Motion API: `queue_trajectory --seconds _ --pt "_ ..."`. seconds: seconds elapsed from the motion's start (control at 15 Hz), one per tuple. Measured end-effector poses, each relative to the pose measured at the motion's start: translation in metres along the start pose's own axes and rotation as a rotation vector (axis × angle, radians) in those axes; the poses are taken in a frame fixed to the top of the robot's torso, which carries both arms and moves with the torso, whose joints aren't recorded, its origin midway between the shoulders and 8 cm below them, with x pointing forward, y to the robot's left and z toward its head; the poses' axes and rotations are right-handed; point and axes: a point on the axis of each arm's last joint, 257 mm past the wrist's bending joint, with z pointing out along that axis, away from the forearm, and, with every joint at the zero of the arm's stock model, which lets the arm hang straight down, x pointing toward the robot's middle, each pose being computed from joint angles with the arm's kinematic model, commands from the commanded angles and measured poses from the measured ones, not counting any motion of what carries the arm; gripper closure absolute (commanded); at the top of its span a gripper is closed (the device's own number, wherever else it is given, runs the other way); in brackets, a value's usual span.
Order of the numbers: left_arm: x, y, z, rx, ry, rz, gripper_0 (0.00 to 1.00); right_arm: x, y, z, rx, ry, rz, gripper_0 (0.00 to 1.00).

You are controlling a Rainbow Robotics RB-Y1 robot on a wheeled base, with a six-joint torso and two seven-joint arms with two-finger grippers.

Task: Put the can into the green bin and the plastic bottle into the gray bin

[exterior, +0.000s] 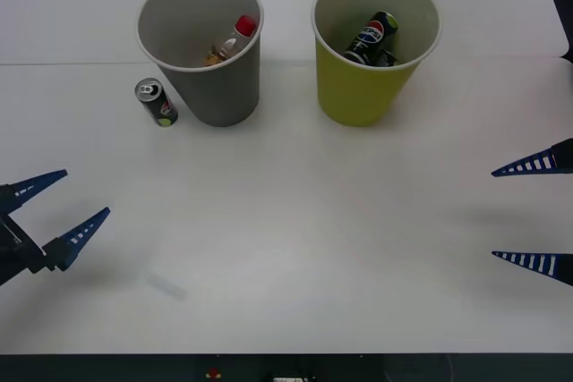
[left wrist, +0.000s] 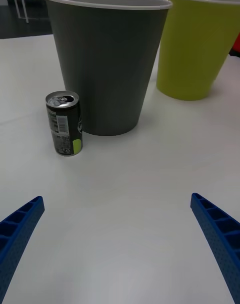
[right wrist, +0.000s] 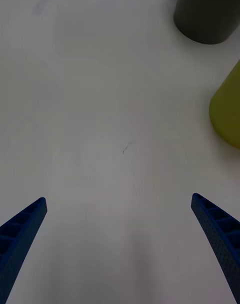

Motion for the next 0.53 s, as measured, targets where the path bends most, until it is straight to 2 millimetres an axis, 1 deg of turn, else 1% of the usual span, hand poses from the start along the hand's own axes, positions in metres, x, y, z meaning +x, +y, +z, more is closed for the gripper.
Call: queue_trajectory --seconds 0.33,0.53 --pt "0.009 0.020 0.027 -0.003 -0.012 0.001 0.00 0.000 0.000 0.000 0.000 0.000 0.000 0.00" --pt "0.012 0.038 0.043 -0.002 -0.019 0.011 0.00 0.000 0.000 0.000 0.000 0.000 0.000 0.00"
